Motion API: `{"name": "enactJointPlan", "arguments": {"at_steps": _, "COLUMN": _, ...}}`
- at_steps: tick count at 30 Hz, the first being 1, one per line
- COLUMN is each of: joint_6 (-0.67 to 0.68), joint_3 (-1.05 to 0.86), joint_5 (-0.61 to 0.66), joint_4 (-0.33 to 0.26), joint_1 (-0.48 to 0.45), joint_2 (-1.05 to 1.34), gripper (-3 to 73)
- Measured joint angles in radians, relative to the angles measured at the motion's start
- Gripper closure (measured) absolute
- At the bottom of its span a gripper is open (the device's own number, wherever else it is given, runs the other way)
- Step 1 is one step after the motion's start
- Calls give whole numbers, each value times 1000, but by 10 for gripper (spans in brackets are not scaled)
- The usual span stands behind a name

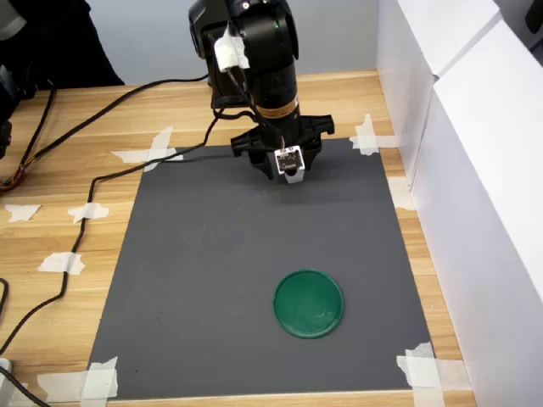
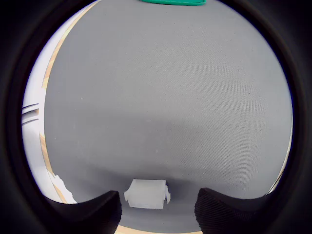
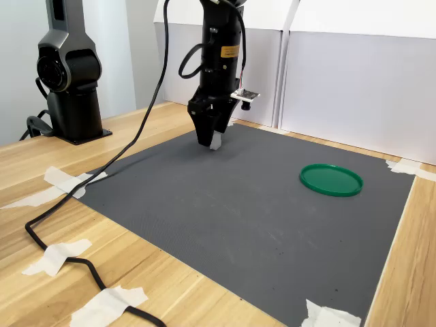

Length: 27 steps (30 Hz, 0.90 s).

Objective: Grasp a white terminal and put it on the green lid.

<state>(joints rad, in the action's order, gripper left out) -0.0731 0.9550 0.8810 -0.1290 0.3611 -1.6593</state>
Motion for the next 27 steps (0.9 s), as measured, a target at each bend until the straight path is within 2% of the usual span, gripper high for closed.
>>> {"name": "enactJointPlan", "arguments": {"at_steps": 23, "joint_6": 27, "joint_3": 0, "joint_5": -27, "joint_4": -20, "joint_1": 0, "joint_2": -42, "gripper": 66}}
{"name": "enactJointPlan", "arguments": {"at_steps": 27, "joint_6": 27, "joint_3": 0, "joint_5": -30, "joint_4": -21, "joint_1": 0, "joint_2": -45, "gripper": 100}}
